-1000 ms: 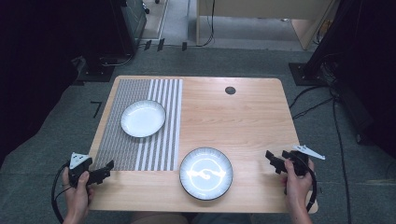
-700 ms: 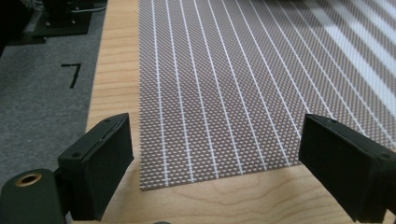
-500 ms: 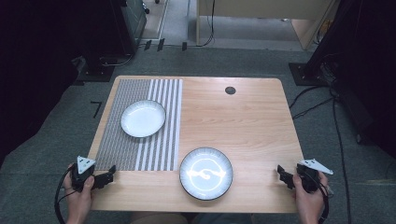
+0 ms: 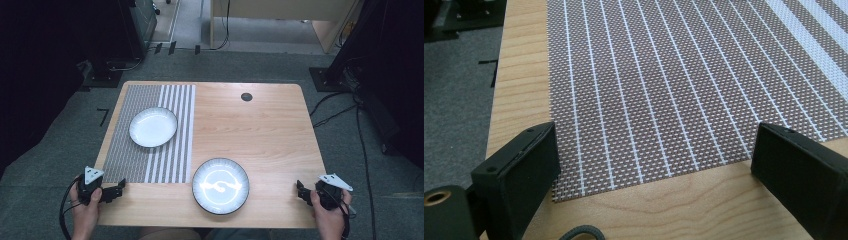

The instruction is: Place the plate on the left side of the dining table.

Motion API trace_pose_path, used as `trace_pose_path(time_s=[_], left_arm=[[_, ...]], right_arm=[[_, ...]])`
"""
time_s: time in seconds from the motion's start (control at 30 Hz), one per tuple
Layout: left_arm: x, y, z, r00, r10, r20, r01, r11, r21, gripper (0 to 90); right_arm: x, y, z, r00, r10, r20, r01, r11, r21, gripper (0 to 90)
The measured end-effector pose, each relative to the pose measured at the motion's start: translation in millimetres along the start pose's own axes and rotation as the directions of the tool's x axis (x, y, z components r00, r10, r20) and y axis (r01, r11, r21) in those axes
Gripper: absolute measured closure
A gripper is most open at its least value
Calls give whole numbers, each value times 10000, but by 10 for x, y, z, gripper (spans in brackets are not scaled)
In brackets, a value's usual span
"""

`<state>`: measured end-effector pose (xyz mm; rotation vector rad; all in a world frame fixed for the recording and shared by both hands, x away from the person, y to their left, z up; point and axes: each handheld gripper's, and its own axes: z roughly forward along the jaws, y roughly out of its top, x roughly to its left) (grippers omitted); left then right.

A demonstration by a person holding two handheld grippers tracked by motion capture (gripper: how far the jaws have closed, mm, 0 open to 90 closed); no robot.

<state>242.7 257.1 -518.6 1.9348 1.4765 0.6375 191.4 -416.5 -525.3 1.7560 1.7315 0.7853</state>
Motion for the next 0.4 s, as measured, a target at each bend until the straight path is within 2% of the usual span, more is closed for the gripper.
trace_pose_path(time_s=[0.4], left_arm=[[5, 2, 3, 10000, 61, 64, -62, 10000, 22, 49]], right_arm=[[5, -2, -3, 10000, 49, 54, -49, 10000, 9, 135]])
